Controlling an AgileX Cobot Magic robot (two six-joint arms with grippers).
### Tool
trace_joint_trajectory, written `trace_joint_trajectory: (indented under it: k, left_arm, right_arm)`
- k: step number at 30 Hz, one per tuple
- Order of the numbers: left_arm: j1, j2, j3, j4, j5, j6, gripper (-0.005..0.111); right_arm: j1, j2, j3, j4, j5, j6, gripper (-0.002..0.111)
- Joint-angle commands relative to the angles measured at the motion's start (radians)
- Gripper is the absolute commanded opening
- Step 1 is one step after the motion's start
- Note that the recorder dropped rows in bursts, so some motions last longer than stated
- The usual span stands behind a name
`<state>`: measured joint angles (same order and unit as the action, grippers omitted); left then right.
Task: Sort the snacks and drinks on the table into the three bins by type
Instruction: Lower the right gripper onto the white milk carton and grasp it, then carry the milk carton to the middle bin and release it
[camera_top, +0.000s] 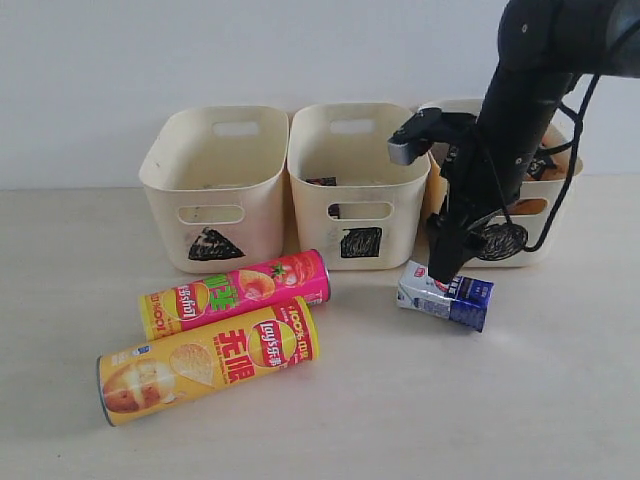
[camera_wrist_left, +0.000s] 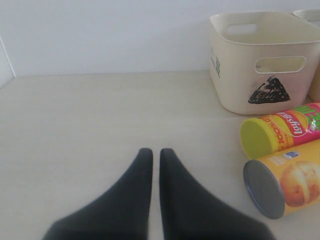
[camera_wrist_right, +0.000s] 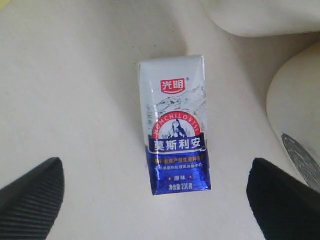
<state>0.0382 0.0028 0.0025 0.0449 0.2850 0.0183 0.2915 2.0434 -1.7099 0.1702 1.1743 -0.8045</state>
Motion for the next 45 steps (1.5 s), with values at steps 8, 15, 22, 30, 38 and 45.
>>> trace_joint_trajectory:
  k: [8, 15, 22, 30, 38, 45]
  left_arm:
    - [-0.001, -0.003, -0.003, -0.004, -0.008, 0.001, 0.004]
    - [-0.001, -0.003, -0.003, -0.004, -0.008, 0.001, 0.004]
    - [-0.001, -0.003, -0.003, -0.004, -0.008, 0.001, 0.004]
    - [-0.001, -0.003, -0.003, -0.004, -0.006, 0.001, 0.004]
    - [-0.001, -0.003, -0.003, -0.004, -0.006, 0.001, 0.004]
    - [-0.001, -0.003, -0.003, -0.004, -0.008, 0.001, 0.004]
  right_arm:
    - [-0.003, 0.1, 0.004, 0.008, -0.062, -0.019, 0.088]
    - [-0.003, 0.153, 0.004, 0.004, -0.098, -0.043, 0.088]
    - [-0.003, 0.188, 0.004, -0.026, -0.154, -0.043, 0.087]
    - [-0.003, 0.19, 0.004, -0.055, -0.137, -0.041, 0.013]
    - [-0.003, 0.173, 0.004, -0.063, -0.115, -0.038, 0.0]
    - [-0.003, 0.071, 0.004, -0.049, -0.066, -0.031, 0.0]
